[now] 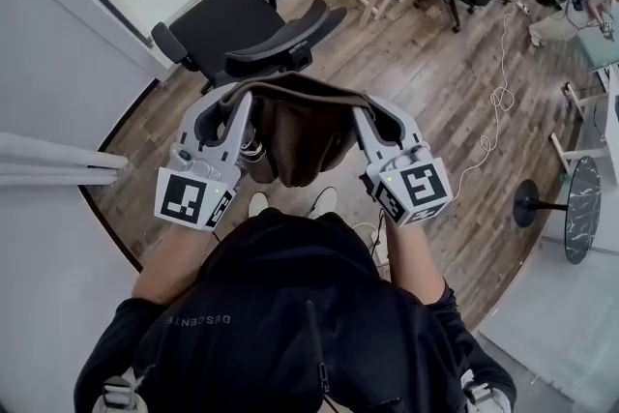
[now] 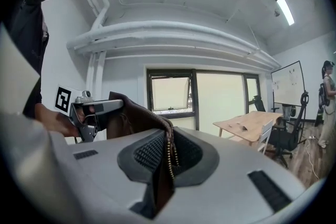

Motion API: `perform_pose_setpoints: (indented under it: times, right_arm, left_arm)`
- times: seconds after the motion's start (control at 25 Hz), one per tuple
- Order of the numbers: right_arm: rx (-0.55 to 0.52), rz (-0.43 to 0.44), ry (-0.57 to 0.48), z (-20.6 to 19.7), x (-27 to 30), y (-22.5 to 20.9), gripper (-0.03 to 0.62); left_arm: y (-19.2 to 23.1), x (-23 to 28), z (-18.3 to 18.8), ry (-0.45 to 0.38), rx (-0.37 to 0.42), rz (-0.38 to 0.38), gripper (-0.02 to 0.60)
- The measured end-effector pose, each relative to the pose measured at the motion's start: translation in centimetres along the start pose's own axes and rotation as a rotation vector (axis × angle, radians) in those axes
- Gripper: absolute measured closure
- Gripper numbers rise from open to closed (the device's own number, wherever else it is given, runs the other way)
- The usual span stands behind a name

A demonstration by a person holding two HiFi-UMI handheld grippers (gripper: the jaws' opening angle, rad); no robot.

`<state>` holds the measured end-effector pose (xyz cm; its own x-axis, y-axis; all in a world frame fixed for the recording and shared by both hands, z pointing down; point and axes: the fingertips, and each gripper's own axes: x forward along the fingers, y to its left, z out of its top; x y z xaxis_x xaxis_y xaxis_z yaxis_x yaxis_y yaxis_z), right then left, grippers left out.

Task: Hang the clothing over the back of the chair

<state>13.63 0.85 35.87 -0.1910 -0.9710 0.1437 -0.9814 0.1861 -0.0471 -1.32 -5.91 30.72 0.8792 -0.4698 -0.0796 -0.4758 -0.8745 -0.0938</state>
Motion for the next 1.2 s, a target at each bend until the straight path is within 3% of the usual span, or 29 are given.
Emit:
perform_pose_setpoints:
  times: [0.36,0.72,1.2]
  right_arm:
    - [-0.040,0.169,-0.032,1.8,1.3,-4.6,0.546]
    - [-0.075,0.257,-0.058,4.4,2.8,-7.9,0.546]
    - [-0.099,0.299,-0.088,7.9,8.0,-8.9,0.546]
  left_arm:
    - [-1.6,2.9,1.0,-0.008,0.010,0.165,0.532]
    - [-2.4,5.2,3.1,-0.028,0.027,0.266,0.532]
    - [1.8,7.3,5.7,-0.068,0.055,0.293,0.532]
